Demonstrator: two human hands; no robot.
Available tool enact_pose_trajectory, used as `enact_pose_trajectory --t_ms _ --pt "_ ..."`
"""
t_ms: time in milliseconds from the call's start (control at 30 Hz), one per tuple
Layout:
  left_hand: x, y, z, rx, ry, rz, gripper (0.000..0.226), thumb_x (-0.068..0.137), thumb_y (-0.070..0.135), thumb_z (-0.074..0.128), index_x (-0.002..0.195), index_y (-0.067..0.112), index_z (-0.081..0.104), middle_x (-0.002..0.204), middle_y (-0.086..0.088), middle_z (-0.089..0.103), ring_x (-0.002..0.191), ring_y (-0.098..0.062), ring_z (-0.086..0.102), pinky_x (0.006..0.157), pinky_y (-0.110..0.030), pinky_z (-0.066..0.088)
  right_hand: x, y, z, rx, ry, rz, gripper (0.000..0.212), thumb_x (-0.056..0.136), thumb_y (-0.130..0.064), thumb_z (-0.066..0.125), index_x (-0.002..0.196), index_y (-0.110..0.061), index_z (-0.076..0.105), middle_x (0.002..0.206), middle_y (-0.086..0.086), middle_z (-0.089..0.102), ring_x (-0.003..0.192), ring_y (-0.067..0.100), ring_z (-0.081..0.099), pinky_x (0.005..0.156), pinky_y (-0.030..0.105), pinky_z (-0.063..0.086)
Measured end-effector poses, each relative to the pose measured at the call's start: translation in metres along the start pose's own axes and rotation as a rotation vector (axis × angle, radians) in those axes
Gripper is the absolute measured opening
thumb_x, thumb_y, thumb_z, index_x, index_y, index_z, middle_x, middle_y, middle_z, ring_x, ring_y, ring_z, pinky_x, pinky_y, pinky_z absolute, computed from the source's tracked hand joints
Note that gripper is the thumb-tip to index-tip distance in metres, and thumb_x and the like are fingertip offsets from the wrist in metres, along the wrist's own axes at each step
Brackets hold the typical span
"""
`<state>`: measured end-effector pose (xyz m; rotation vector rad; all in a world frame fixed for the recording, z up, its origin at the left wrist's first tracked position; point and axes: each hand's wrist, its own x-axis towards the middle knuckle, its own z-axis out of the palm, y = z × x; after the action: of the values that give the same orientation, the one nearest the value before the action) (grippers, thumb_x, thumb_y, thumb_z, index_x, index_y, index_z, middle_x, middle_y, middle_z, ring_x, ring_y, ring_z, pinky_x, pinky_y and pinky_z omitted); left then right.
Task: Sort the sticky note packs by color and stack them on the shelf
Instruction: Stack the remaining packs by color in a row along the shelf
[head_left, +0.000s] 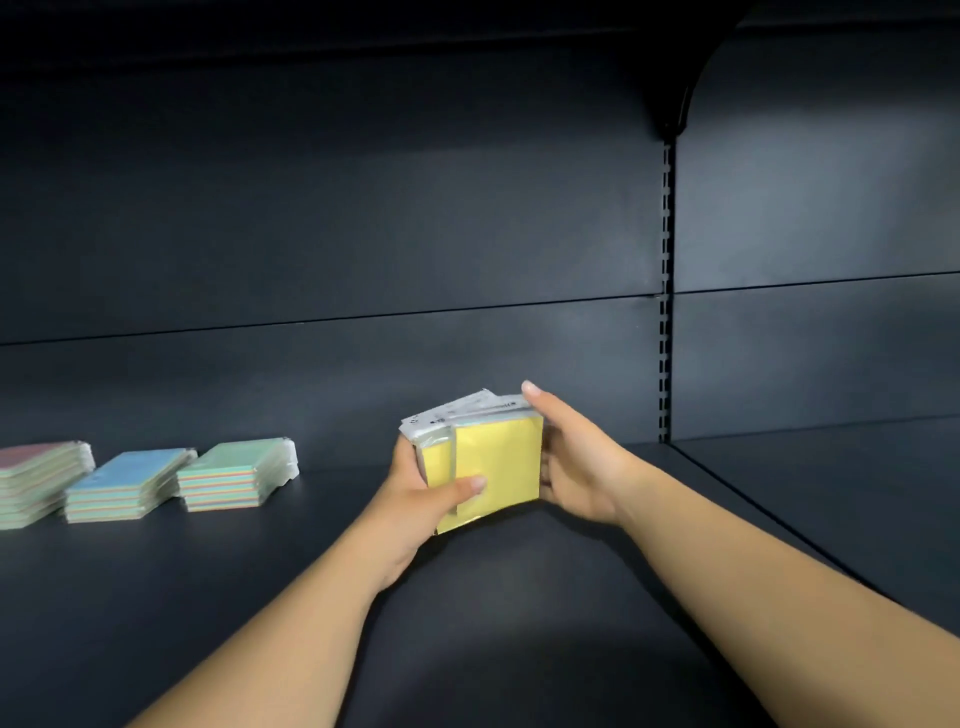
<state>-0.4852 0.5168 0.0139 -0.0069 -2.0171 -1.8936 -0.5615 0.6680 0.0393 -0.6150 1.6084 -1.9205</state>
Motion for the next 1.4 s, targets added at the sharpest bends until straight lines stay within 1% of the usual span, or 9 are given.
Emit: enact_pose_trajectory --t_ms 367,633,700,800,900,967,1100,1233,1400 --pt "0.0 -0.001 -0.003 0.062 -0.068 -0.176 0.061 0.08 -0.017 0.053 0.123 0.023 0.036 0.111 -0.001 0.06 0.109 -0.02 0.055 0.096 -0.038 0.043 0.011 0.018 0.015 -0.109 -0.034 -0.178 0.025 0.098 -0.018 0.043 0.116 -0.009 0.058 0.113 0.01 0.065 0.097 0.021 0.062 0.089 0.034 0.049" --pt "0.004 -0.004 -0.01 0.323 -0.026 -0.194 0.08 0.068 0.01 0.073 0.131 0.027 0.027 0.119 0.001 0.055 0.113 -0.019 0.053 0.098 -0.036 0.044 0.025 0.039 0.028 -0.123 0.083 -0.193 0.045 0.092 -0.04 0.051 0.13 -0.017 0.045 0.126 0.005 0.059 0.117 0.023 0.056 0.107 0.045 0.039" --pt "0.004 -0.003 -0.015 0.454 -0.009 -0.207 0.093 0.058 0.026 0.078 0.134 0.024 0.026 0.127 0.001 0.05 0.118 -0.018 0.05 0.101 -0.037 0.042 0.024 0.036 0.024 -0.132 0.053 -0.168 0.044 0.095 -0.038 0.048 0.131 -0.013 0.044 0.122 0.005 0.061 0.109 0.019 0.061 0.098 0.038 0.047" --pt "0.002 -0.002 -0.017 0.461 0.056 -0.147 0.075 0.073 0.01 0.075 0.133 0.02 0.032 0.123 0.002 0.054 0.113 -0.017 0.052 0.097 -0.033 0.043 0.021 0.034 0.019 -0.173 -0.027 -0.18 0.039 0.099 -0.032 0.039 0.129 -0.008 0.047 0.103 0.001 0.064 0.078 0.008 0.064 0.06 0.02 0.051" --pt "0.002 -0.003 -0.016 0.46 0.092 -0.112 0.072 0.075 0.004 0.072 0.134 0.021 0.034 0.122 0.002 0.056 0.112 -0.017 0.052 0.094 -0.03 0.043 0.021 0.036 0.019 -0.257 0.01 -0.208 0.036 0.099 -0.032 0.039 0.127 -0.012 0.05 0.115 0.001 0.064 0.097 0.015 0.063 0.079 0.029 0.051" --pt "0.001 -0.004 -0.017 0.458 0.102 -0.119 0.072 0.077 0.004 0.07 0.136 0.021 0.032 0.123 0.002 0.055 0.112 -0.017 0.051 0.095 -0.03 0.042 0.02 0.036 0.021 -0.318 0.015 -0.21 0.035 0.098 -0.037 0.04 0.123 -0.016 0.053 0.112 -0.003 0.063 0.091 0.009 0.061 0.071 0.021 0.047" --pt "-0.002 -0.006 -0.016 0.599 0.066 -0.185 0.062 0.087 0.018 0.062 0.139 0.018 0.029 0.131 0.0 0.05 0.118 -0.018 0.047 0.096 -0.027 0.036 0.017 0.036 0.019 -0.39 -0.025 -0.128 0.036 0.096 -0.046 0.038 0.115 -0.023 0.059 0.122 -0.002 0.064 0.115 0.016 0.059 0.107 0.038 0.039" --pt "-0.007 -0.005 -0.013 0.69 0.096 -0.213 0.047 0.091 0.025 0.057 0.134 0.015 0.041 0.132 -0.003 0.053 0.12 -0.022 0.049 0.098 -0.027 0.037 0.012 0.034 0.015 -0.334 -0.105 -0.063 0.029 0.102 -0.024 0.033 0.096 -0.024 0.061 0.097 -0.011 0.069 0.089 0.0 0.066 0.084 0.014 0.05" --pt "-0.015 0.001 -0.01 0.69 0.137 -0.211 0.032 0.091 0.019 0.056 0.123 0.015 0.054 0.124 -0.004 0.059 0.113 -0.021 0.054 0.089 -0.024 0.038 0.012 0.038 0.015 -0.523 -0.032 -0.108 0.029 0.099 -0.011 0.04 0.124 -0.013 0.055 0.127 0.005 0.06 0.118 0.019 0.056 0.11 0.037 0.036"
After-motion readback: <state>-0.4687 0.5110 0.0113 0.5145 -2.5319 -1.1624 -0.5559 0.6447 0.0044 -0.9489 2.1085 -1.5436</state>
